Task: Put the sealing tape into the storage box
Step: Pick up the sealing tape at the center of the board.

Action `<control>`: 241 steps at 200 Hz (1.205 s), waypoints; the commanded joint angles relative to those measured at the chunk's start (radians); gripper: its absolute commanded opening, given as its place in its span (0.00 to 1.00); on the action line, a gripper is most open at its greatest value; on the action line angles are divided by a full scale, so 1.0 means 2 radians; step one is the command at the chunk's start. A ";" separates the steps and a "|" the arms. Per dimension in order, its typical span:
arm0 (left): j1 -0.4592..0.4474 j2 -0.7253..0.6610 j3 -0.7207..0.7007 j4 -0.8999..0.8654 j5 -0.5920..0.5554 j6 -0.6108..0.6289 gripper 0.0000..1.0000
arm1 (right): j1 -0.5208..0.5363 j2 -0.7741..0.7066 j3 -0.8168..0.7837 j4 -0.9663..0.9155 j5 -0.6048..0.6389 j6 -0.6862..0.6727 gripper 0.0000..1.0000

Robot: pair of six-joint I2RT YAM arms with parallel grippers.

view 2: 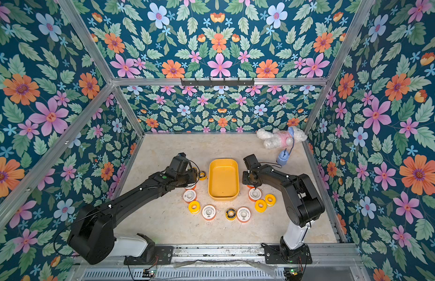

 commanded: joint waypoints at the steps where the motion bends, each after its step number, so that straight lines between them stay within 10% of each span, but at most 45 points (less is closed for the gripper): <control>1: 0.001 -0.004 -0.002 -0.001 -0.008 0.001 0.55 | 0.004 0.003 0.005 -0.012 0.023 0.001 0.47; 129: 0.001 -0.014 -0.007 -0.005 -0.014 0.000 0.55 | 0.013 0.010 0.013 -0.003 0.019 0.013 0.23; 241: 0.000 -0.018 -0.003 -0.008 -0.016 0.002 0.55 | -0.033 -0.100 -0.027 0.091 -0.094 0.045 0.24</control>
